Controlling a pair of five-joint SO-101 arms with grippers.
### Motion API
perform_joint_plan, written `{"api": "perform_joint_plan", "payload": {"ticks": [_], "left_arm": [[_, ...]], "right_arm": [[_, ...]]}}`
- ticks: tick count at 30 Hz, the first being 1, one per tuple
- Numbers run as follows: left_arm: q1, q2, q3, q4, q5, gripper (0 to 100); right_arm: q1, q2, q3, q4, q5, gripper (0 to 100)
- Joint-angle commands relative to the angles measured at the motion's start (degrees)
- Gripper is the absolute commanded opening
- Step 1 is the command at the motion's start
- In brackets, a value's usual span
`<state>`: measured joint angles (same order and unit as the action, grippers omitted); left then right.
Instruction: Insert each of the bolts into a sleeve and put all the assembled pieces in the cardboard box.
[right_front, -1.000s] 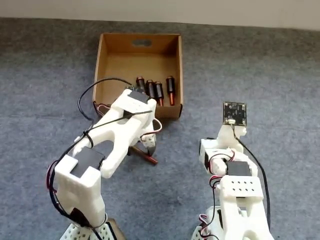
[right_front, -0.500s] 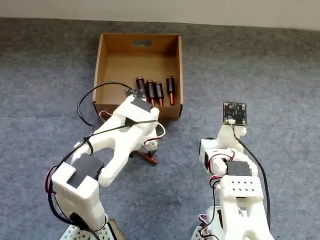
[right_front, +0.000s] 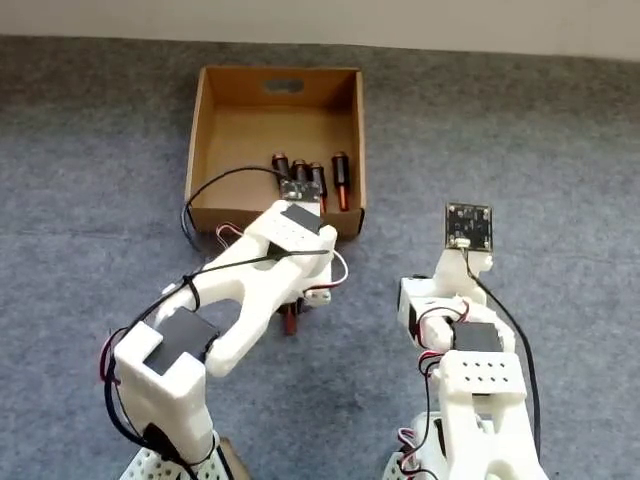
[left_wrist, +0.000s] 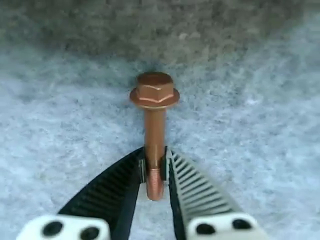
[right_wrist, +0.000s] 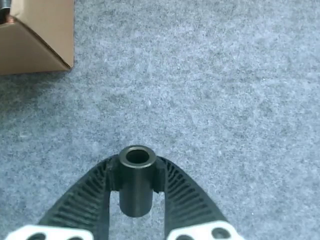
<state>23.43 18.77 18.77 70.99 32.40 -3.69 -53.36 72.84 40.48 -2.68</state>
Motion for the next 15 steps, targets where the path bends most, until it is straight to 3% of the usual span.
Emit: {"api": "perform_joint_plan", "payload": {"ticks": [1,7,11,15], "left_arm": [[-1.0,-0.6,1.1,1.5,-10.5,1],[-1.5,-0.7,1.5,6.1,-21.0,1],[-0.7,-1.1,2.7,2.3,-21.7,1],[-0.6,-7.5,9.8,-6.5,-21.5,1]], "right_arm": [[0.7,-1.4,-0.4,-0.9,-0.4,0.5],[0.7,-1.4,-0.6,-0.9,-0.3,0.5],[0.7,-1.4,-0.4,-0.9,-0.2,0.5],[0.7,-1.4,-0.5,-0.9,-0.2,0.5]]}}
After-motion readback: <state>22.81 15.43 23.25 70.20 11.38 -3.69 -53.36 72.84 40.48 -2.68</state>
